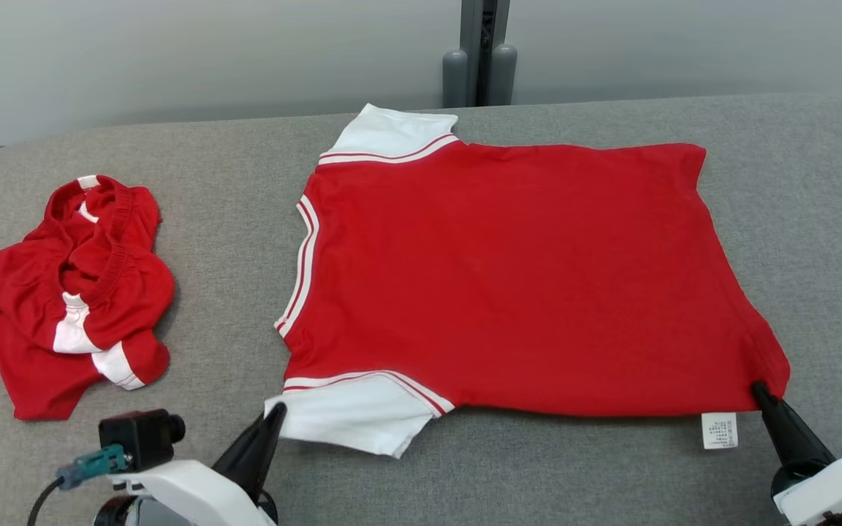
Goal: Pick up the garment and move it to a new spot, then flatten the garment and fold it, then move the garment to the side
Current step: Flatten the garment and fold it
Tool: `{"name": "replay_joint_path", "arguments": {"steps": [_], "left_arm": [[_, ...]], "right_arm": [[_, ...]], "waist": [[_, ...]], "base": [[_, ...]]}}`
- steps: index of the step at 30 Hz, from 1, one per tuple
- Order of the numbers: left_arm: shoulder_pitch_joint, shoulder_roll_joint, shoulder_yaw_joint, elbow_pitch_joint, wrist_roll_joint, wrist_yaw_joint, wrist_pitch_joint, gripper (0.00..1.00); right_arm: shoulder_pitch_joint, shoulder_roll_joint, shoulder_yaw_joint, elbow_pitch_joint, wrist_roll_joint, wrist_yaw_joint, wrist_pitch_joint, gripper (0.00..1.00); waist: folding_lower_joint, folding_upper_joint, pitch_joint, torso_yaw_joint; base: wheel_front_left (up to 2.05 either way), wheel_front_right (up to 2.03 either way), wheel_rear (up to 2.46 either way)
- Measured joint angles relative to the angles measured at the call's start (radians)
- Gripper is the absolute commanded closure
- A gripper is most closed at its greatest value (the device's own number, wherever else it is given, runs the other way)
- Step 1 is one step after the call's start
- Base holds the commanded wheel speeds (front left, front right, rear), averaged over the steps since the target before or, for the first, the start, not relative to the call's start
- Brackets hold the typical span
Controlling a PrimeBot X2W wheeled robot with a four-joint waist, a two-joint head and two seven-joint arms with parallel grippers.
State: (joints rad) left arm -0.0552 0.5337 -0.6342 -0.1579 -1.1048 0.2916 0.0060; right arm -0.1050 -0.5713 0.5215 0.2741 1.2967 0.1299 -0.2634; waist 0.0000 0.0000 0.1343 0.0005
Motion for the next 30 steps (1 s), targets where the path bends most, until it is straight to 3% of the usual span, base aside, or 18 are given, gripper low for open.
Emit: {"name": "replay_joint_path", "arguments": {"steps": [6, 14, 21, 30], "left_arm": [[-0.074, 0.024, -0.017, 0.010, 0.047, 0.000, 0.037, 1.00], [-0.182, 0.093, -0.041, -0.005, 0.059, 0.024, 0.198, 1.00], [-0.306, 0.155, -0.042, -0.011, 0.046, 0.014, 0.354, 1.00], [-0.468, 0.123, -0.033, 0.095, -0.006, -0.034, 0.470, 1.00]], "right_arm": [[-0.047, 0.006, 0.000, 0.032, -0.033, 0.000, 0.027, 1.00], [-0.150, -0.016, -0.012, 0.089, -0.075, 0.000, 0.263, 1.00], [-0.230, -0.001, -0.076, 0.094, -0.106, 0.001, 0.505, 1.00], [-0.320, 0.052, -0.162, 0.056, -0.172, 0.001, 0.746, 1.00]], "waist": [[0.0000, 0.0000, 0.020, -0.014], [-0.0001, 0.0000, 0.041, -0.038], [-0.0001, 0.0000, 0.060, -0.053], [-0.0001, 0.0000, 0.090, -0.071]], "base": [[0.00, 0.00, 0.00], [0.00, 0.00, 0.00], [0.00, 0.00, 0.00], [0.00, 0.00, 0.00]]}}
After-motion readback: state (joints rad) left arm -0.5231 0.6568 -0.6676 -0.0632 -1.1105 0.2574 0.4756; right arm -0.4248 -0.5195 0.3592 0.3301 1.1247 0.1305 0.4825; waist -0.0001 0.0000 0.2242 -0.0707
